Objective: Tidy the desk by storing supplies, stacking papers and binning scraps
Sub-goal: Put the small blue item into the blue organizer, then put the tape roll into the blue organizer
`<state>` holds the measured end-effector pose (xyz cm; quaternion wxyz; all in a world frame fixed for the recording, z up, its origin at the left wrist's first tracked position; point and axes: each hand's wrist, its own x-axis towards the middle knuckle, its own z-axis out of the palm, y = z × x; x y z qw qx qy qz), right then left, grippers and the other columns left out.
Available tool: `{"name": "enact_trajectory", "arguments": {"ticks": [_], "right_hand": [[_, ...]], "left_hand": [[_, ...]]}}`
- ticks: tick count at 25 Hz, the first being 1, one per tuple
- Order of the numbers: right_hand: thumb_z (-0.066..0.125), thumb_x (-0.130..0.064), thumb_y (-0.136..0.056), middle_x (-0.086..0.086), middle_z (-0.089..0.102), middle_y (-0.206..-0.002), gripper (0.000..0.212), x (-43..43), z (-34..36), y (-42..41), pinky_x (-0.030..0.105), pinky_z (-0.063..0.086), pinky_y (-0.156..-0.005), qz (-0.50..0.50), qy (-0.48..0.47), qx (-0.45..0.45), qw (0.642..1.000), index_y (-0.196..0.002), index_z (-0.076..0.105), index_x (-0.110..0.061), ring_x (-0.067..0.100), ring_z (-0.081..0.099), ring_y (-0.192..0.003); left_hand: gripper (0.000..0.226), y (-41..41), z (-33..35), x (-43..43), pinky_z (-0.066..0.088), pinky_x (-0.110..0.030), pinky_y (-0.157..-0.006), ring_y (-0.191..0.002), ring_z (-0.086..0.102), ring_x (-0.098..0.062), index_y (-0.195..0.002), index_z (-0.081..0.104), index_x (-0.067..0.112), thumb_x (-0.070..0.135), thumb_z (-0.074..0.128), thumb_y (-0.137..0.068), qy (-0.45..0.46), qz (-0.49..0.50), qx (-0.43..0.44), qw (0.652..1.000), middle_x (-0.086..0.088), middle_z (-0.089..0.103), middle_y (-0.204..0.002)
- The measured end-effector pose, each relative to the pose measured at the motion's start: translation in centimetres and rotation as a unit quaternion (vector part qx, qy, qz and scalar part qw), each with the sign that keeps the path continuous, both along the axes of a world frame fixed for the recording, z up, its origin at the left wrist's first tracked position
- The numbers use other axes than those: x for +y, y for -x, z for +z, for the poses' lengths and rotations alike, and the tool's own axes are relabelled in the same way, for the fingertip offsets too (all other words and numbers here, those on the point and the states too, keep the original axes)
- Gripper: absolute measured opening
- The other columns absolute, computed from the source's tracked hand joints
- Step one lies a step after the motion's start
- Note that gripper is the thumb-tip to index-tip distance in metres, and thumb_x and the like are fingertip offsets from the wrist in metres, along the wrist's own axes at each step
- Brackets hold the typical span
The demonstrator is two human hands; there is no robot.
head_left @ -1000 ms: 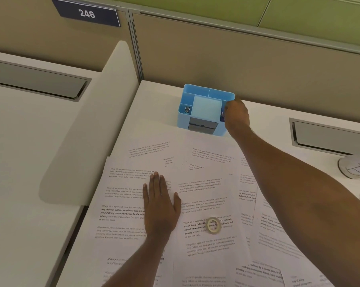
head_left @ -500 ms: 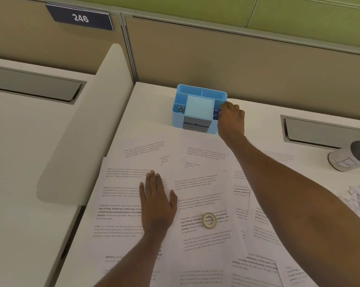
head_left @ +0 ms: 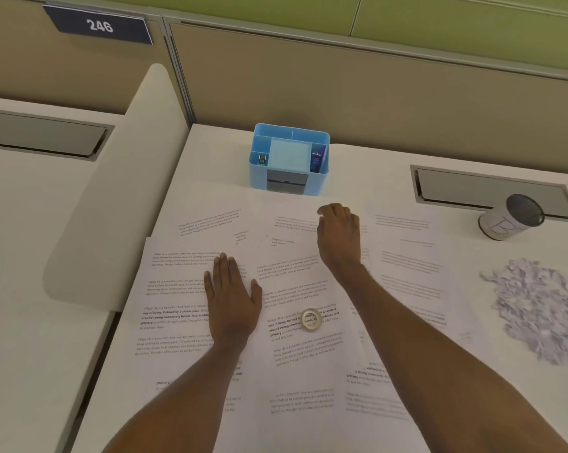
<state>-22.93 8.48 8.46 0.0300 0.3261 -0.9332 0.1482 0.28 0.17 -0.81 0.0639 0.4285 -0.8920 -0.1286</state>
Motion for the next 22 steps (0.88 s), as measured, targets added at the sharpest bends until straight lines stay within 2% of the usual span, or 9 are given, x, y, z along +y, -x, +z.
{"name": "enact_trajectory", "arguments": {"ticks": [6, 10, 17, 22], "right_hand": [[0.052, -0.016, -0.099, 0.002, 0.066, -0.118, 0.022, 4.6, -2.3, -5.6, 0.037, 0.045, -0.095, 0.036, 0.006, -0.035, 0.999, -0.117, 0.065, -0.015, 0.021, 0.059, -0.106], [0.050, -0.023, -0.101, -0.001, 0.061, -0.119, 0.024, 8.7, -3.8, -9.0, 0.032, 0.042, -0.098, 0.107, 0.028, -0.084, 0.990, -0.120, 0.062, -0.015, 0.017, 0.055, -0.108], [0.056, -0.052, -0.093, -0.009, 0.050, -0.133, 0.049, 13.2, -5.1, -12.2, 0.026, 0.034, -0.109, 0.167, -0.013, -0.142, 0.976, -0.134, 0.051, -0.026, 0.010, 0.043, -0.123], [0.067, -0.033, -0.089, -0.004, 0.050, -0.134, 0.048, 13.7, -5.5, -12.6, 0.032, 0.038, -0.109, 0.182, -0.011, -0.144, 0.973, -0.133, 0.052, -0.022, 0.016, 0.046, -0.124]], "left_hand": [[0.076, 0.0, 0.0, -0.1, 0.015, -0.055, -0.133, -0.163, 0.021, -0.035, -0.163, 0.029, -0.002, 0.047, 0.036, -0.105, 0.002, -0.003, 0.001, 1.000, -0.021, 0.028, -0.172], [0.076, 0.0, -0.1, 0.0, 0.015, -0.056, -0.133, -0.162, 0.022, -0.036, -0.162, 0.029, -0.003, 0.046, 0.036, -0.105, 0.008, -0.004, 0.005, 1.000, -0.022, 0.028, -0.172], [0.075, 0.0, -0.1, 0.0, 0.015, -0.056, -0.133, -0.163, 0.020, -0.035, -0.163, 0.027, -0.003, 0.044, 0.042, -0.107, 0.002, -0.002, 0.007, 1.000, -0.022, 0.027, -0.173], [0.065, -0.1, 0.1, 0.2, 0.016, -0.058, -0.132, -0.161, 0.023, -0.036, -0.160, 0.034, 0.001, 0.037, 0.045, -0.107, 0.021, -0.010, 0.021, 0.999, -0.020, 0.030, -0.171]]}}
